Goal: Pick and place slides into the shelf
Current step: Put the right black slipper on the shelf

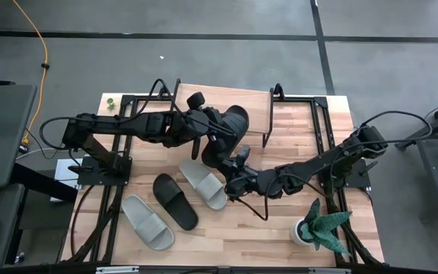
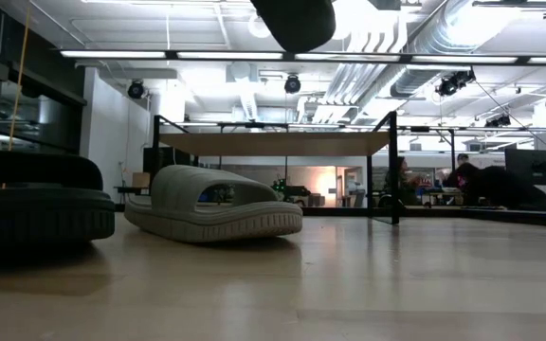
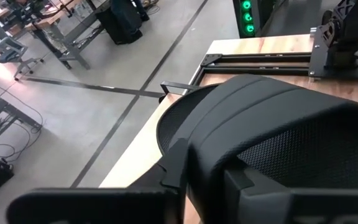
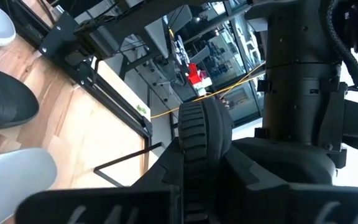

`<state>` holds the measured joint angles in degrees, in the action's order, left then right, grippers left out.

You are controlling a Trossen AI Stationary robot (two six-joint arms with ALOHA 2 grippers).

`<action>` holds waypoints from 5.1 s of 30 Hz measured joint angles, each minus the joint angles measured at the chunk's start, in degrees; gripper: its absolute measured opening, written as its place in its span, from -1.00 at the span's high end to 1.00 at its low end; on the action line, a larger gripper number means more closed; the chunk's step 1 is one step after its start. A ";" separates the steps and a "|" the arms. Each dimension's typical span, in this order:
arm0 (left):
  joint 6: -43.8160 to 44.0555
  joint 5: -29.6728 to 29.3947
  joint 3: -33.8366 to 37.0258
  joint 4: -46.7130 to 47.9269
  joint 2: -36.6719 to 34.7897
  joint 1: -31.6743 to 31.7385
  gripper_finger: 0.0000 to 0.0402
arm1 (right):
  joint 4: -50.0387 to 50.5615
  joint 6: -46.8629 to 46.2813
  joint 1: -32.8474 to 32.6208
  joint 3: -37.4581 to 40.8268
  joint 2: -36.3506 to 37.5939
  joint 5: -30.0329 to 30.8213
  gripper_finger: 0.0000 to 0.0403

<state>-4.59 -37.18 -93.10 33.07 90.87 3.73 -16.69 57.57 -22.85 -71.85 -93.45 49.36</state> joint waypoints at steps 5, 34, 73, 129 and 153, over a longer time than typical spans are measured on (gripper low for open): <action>-1.15 -0.16 0.00 -0.08 0.00 0.00 0.57 | 0.72 -1.40 -0.02 0.00 0.00 0.03 0.85; -1.67 -10.46 -5.66 13.53 -3.39 -2.96 -0.16 | 9.30 -11.87 -0.04 -0.04 0.15 7.47 0.87; 10.50 -2.57 -4.60 30.16 -12.88 -16.59 0.30 | 16.03 1.45 1.23 4.23 0.33 -5.55 0.87; 13.08 -0.75 -1.79 32.12 -12.85 -16.59 0.37 | -2.50 -2.42 27.16 31.43 15.58 -28.41 0.87; 14.13 -0.73 -1.79 33.20 -12.85 -16.57 0.37 | 2.55 -9.79 26.58 31.43 15.87 -23.84 0.87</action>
<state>9.54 -37.91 -94.89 66.28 78.02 -12.84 -14.14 47.78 3.73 -40.42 -77.58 25.52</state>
